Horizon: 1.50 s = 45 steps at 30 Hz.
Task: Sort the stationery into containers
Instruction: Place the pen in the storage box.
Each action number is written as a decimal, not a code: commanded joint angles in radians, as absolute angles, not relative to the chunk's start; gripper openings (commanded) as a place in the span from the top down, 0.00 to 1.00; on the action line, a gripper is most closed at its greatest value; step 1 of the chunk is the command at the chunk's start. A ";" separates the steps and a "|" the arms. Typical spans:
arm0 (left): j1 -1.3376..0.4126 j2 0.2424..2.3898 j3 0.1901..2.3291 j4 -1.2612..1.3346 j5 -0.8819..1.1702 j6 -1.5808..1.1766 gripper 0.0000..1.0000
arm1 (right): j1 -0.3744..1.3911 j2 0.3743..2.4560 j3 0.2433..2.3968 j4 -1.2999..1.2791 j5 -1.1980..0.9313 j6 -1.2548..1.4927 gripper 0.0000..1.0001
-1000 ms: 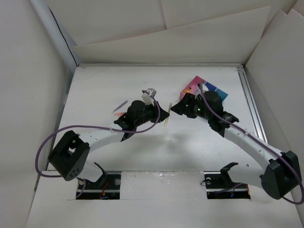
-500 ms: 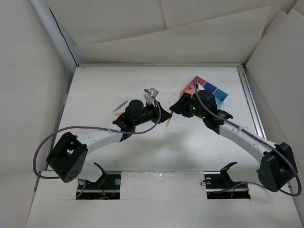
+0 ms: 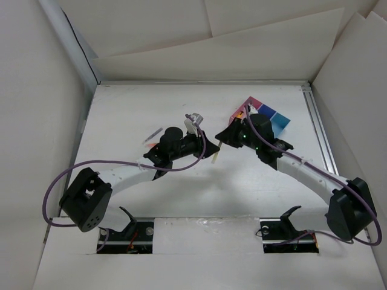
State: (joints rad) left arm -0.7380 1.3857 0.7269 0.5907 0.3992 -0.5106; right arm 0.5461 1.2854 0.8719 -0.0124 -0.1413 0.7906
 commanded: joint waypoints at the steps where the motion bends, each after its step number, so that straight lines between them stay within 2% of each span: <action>1: -0.736 1.376 0.735 0.650 0.405 -0.508 0.84 | 0.546 1.247 0.899 0.032 -0.066 0.784 1.00; 3: -0.736 1.376 0.746 0.650 0.396 -0.508 0.78 | 0.525 1.235 0.899 0.032 -0.046 0.784 1.00; 4: -0.736 1.376 0.746 0.650 0.396 -0.517 0.71 | 0.525 1.235 0.890 0.032 -0.046 0.784 1.00; 7: -0.736 1.385 0.764 0.650 0.396 -0.517 0.58 | 0.488 1.235 0.890 0.006 0.006 0.784 1.00; 8: -0.736 1.385 0.775 0.640 0.406 -0.517 0.44 | 0.477 1.226 0.890 -0.008 0.030 0.784 1.00; 11: -0.736 1.385 0.795 0.618 0.417 -0.508 0.37 | 0.414 1.215 0.899 -0.051 0.121 0.775 1.00; 18: -0.736 1.362 0.804 0.528 0.273 -0.497 0.37 | 0.233 1.193 0.910 -0.130 0.392 0.775 1.00; 23: -0.736 1.362 0.804 0.497 0.203 -0.508 0.40 | 0.112 1.259 0.931 -0.140 0.511 0.824 1.00; 29: -0.736 1.338 0.795 0.450 0.126 -0.508 0.40 | 0.006 1.382 0.969 -0.117 0.515 0.860 1.00; 37: -0.736 1.318 0.828 0.330 -0.058 -0.508 0.41 | -0.003 1.486 1.019 -0.081 0.528 0.870 1.00; 39: -0.736 1.318 0.842 0.283 -0.139 -0.508 0.41 | -0.003 1.486 1.019 -0.071 0.499 0.870 0.93; 40: -0.736 1.328 0.860 0.266 -0.168 -0.508 0.41 | -0.003 1.486 1.019 -0.071 0.499 0.870 0.78; 42: -0.736 1.338 0.880 0.209 -0.248 -0.517 0.41 | -0.003 1.496 1.028 -0.071 0.488 0.859 0.68; 43: -0.736 1.351 0.899 0.189 -0.283 -0.532 0.41 | -0.003 1.496 1.028 -0.071 0.479 0.859 0.59; 45: -0.723 1.365 0.911 0.164 -0.293 -0.541 0.41 | -0.003 1.482 1.028 -0.071 0.454 0.859 0.51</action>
